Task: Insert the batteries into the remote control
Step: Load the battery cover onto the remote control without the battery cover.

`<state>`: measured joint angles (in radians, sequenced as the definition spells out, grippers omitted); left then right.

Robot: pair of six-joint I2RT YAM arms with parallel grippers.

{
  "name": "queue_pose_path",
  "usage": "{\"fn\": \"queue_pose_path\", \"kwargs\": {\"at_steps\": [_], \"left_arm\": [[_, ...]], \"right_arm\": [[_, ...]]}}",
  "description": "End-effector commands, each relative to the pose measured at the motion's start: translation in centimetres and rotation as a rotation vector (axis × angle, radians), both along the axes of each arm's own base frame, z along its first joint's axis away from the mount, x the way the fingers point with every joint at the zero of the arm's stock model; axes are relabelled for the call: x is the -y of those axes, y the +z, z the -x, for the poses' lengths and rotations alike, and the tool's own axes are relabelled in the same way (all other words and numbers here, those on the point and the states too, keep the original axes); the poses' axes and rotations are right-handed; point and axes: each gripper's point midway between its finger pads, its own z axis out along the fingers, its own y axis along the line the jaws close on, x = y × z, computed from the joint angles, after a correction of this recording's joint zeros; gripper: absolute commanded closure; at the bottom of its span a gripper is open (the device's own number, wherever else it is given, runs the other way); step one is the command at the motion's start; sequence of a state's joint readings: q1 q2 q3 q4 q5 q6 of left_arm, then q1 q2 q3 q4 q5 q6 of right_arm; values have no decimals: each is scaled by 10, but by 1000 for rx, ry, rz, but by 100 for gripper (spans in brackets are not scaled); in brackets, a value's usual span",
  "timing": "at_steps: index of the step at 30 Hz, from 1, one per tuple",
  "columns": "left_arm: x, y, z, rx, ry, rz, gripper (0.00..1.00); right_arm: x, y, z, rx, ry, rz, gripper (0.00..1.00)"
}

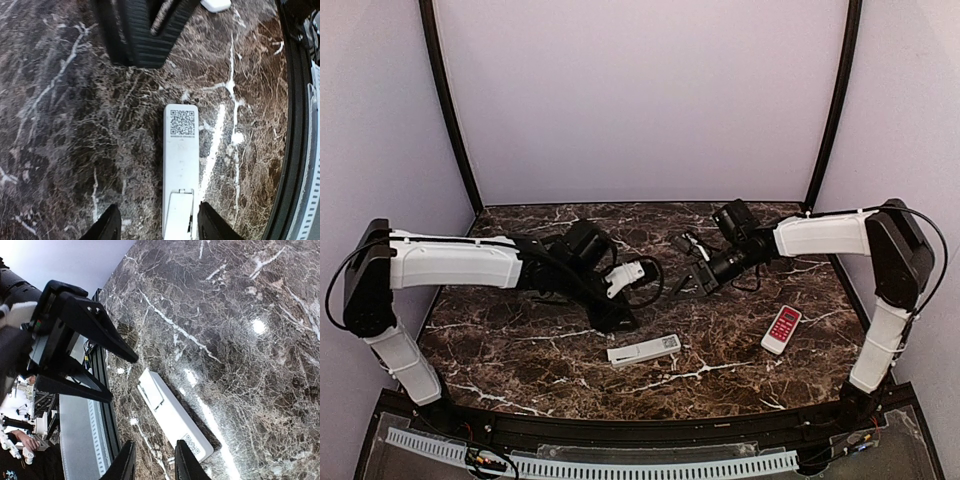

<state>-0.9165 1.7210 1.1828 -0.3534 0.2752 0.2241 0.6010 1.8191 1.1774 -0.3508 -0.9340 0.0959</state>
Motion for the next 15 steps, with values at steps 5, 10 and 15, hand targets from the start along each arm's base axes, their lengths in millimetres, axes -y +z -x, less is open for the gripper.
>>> {"fn": "queue_pose_path", "kwargs": {"at_steps": [5, 10, 15], "left_arm": [[-49, 12, 9, -83, 265, 131, 55], [-62, 3, -11, -108, 395, 149, 65], [-72, -19, -23, -75, 435, 41, 70]], "right_arm": [[-12, 27, 32, 41, 72, -39, 78], [-25, 24, 65, 52, 151, -43, 82], [-33, 21, 96, 15, 208, -69, 85]]}}
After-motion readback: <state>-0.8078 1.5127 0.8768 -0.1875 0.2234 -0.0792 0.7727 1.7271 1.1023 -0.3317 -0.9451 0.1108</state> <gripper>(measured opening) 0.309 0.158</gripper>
